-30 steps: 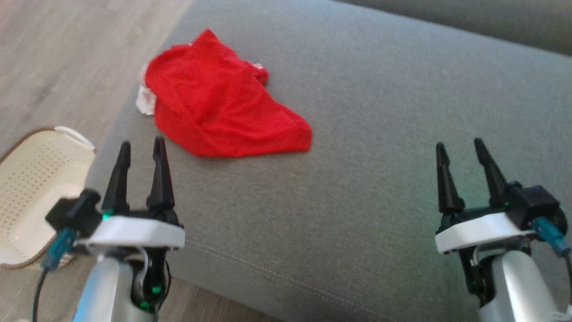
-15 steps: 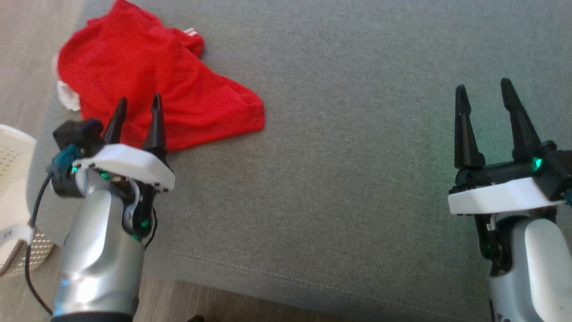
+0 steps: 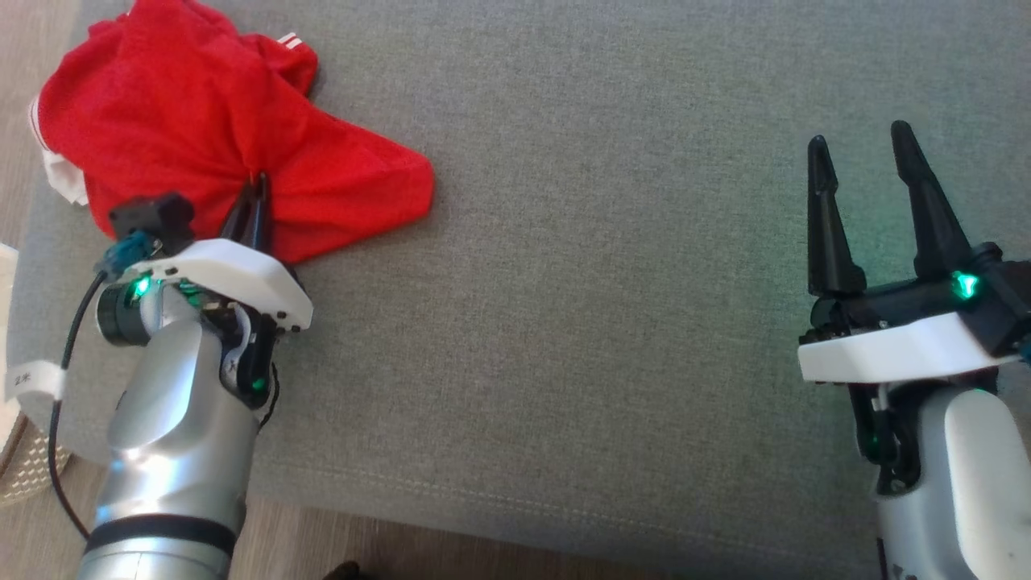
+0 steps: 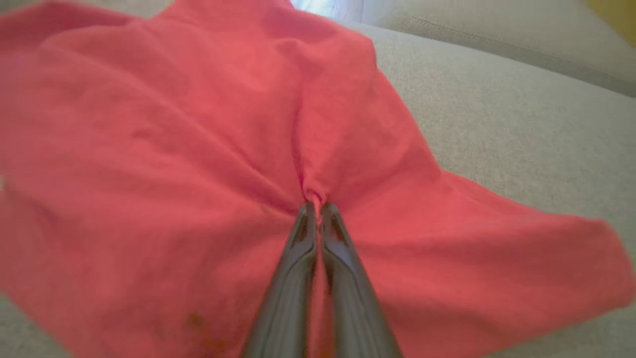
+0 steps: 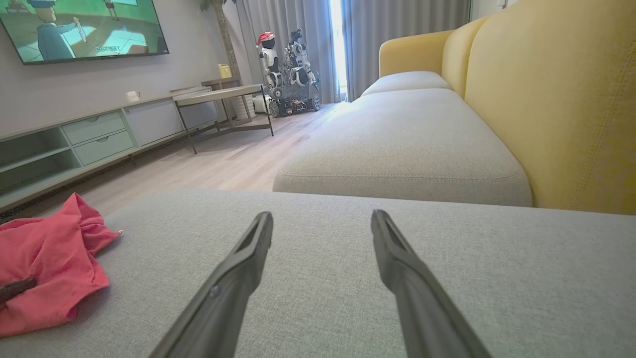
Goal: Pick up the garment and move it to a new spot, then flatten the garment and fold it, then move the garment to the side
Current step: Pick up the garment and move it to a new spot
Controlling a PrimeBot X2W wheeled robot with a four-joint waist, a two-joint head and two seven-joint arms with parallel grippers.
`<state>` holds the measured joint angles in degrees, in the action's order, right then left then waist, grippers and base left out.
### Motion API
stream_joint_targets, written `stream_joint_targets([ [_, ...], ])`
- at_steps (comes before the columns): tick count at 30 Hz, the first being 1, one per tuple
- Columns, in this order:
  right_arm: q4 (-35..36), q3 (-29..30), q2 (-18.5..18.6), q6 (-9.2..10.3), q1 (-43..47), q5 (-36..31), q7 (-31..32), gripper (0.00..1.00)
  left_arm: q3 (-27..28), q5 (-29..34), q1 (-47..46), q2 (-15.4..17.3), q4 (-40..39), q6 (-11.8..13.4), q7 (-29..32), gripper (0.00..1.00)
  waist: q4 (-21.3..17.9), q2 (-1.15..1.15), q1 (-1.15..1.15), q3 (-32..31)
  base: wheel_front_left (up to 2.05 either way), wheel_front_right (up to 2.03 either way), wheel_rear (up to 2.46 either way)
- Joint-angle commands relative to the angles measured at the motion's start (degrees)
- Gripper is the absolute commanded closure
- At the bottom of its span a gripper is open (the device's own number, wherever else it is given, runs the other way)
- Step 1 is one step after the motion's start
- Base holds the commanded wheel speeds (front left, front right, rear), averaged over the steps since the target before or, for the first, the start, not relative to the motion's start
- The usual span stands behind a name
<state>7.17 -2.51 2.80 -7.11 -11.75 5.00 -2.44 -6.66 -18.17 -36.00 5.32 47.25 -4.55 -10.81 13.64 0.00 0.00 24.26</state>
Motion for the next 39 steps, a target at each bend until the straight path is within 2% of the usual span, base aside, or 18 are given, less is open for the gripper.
stream_joint_targets([
  [1, 1.6, -1.1, 0.1, -0.37, -1.1, 0.5, -0.1, 0.0, 1.9, -0.5, -1.4, 2.7, -0.9, 0.2, -1.3, 1.0, 0.1, 0.0, 0.0, -0.6, 0.0, 0.0, 0.0],
  [6, -0.2, -1.5, 0.1, -0.37, -1.1, 1.5, -1.2, 0.0, 4.6, -0.8, -1.7, 3.6, -4.6, 1.7, -4.0, 1.0, -0.1, 0.0, 0.0, -3.1, 0.0, 0.0, 0.0],
  [11, -2.4, -1.9, 0.1, -0.37, -1.1, 3.2, -3.0, 0.0, 9.8, 0.3, 0.9, 3.9, -19.5, 2.3, -4.2, 1.0, -1.0, 0.0, 0.0, -5.8, 0.0, 0.0, 0.0],
  [18, -5.2, -2.5, 0.1, -0.37, -1.3, 5.5, -5.7, 0.0, 14.9, 2.4, 4.7, 2.8, -42.0, -0.8, -4.2, 1.0, -3.2, 0.0, 0.0, -8.0, 0.0, 0.0, 0.0],
  [23, -7.2, -2.8, 0.1, -0.37, -1.3, 7.4, -7.9, 0.0, 16.3, 2.5, 5.1, 1.9, -49.7, -1.8, -4.2, 1.0, -4.9, 0.0, 0.0, -8.9, 0.0, 0.0, 0.0],
  [28, -8.7, -2.9, 0.1, -0.37, -1.8, 8.9, -9.6, 0.0, 14.4, 0.7, 4.7, 1.3, -53.2, -2.4, -4.2, 1.0, -7.1, 0.0, 0.0, -9.5, 0.0, 0.0, 0.0],
  [39, -9.8, -3.7, 0.1, -0.37, -3.5, 11.1, -11.7, 0.0, 4.8, -0.2, 1.2, 0.4, -57.8, -2.7, -0.9, 1.0, -13.8, 0.0, 0.0, -8.5, 0.0, 0.0, 0.0],
])
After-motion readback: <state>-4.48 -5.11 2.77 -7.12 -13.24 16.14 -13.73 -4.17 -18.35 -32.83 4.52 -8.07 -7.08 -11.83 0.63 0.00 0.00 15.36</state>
